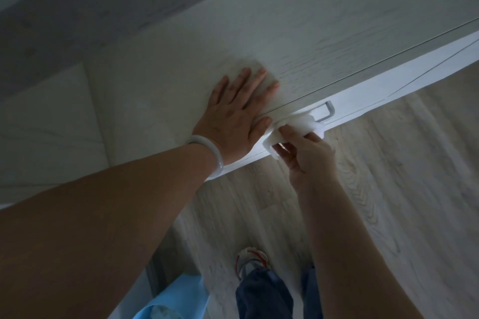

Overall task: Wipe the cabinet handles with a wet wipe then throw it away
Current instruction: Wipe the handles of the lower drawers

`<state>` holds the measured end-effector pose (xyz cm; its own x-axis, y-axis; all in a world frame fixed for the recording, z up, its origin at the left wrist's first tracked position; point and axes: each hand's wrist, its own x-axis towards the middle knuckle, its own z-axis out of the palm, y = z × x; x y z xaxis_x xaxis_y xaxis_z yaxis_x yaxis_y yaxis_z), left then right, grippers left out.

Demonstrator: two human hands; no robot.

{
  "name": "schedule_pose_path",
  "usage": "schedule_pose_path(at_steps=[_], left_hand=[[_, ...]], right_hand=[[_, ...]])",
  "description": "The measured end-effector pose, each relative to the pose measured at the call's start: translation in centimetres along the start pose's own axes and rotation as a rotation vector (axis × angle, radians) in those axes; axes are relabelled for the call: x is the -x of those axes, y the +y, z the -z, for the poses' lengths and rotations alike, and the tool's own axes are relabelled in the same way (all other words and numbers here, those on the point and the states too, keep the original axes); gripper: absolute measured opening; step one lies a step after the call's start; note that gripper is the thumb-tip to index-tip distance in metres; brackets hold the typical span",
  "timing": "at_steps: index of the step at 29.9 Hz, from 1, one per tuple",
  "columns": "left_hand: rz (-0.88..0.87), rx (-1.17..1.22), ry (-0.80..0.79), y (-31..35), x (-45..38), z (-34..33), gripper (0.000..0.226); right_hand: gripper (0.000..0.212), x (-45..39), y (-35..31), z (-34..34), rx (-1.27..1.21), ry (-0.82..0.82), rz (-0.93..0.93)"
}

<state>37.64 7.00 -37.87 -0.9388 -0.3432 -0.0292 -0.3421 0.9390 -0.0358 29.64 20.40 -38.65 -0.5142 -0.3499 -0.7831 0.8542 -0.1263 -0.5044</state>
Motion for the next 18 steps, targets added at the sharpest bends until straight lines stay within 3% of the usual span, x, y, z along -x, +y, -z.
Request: schedule_pose_path(at_steps=[6,18], left_hand=[[-0.008,-0.005,-0.004,0.0,0.0,0.1,0.057],[-0.025,0.002,0.004,-0.2,0.0,0.1,0.057]], right_hand=[[0.015,-0.6,-0.9,0.0,0.024,-0.015,0.009],[0.013,-3.1,-5.8,2.3,0.184,0.059,0.228]])
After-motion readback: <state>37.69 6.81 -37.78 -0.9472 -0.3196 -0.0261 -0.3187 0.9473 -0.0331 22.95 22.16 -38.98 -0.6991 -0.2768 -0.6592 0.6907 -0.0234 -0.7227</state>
